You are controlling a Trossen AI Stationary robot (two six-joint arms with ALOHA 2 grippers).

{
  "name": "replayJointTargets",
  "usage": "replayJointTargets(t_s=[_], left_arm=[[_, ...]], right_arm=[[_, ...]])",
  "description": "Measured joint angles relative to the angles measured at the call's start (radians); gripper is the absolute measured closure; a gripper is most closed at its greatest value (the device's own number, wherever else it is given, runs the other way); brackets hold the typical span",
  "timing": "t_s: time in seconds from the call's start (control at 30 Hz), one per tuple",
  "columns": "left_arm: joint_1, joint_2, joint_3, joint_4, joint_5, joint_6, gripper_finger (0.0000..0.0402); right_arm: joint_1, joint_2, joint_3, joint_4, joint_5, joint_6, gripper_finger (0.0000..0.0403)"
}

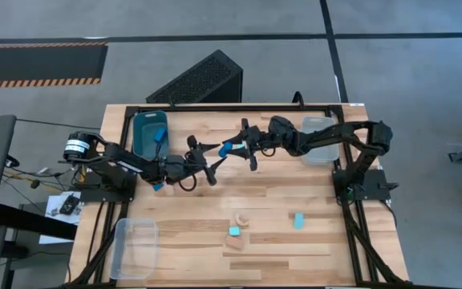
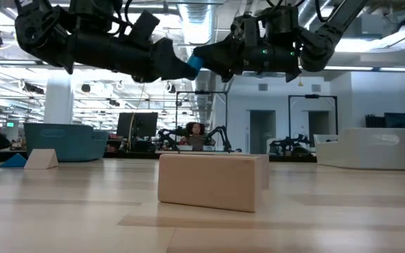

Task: Sort & place blocks by color
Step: Put the right blue block into the blue bin

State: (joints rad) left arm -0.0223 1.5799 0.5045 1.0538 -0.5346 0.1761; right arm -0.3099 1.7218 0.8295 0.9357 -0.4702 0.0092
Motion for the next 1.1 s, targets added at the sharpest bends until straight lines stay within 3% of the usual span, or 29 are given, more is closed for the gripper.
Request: replayJointTargets(t_s=[0.23,0.4,0.8,1.1], left_arm=[[0.026,0.0,0.025,-0.014,0.013,0.001,0.0171],[0.045,0.0,0.025,-0.016,0.094,0.001,0.0181],[0.089,0.0,0.024,-0.014,0.206,-0.037,0.0299],[0.093,0.001,0.024,-0.016,0.18,-0.026,0.029]], right_arm=[[0.011,0.0,0.0,0.001,0.008,-0.05,0.0261],[0.011,0.0,0.0,-0.009,0.005,-0.063,0.0261],[0.017,-0.002,0.0,-0.017,0.023,-0.101,0.0261],[0.016,-0.002,0.001,-0.02,0.028,-0.101,0.0257]])
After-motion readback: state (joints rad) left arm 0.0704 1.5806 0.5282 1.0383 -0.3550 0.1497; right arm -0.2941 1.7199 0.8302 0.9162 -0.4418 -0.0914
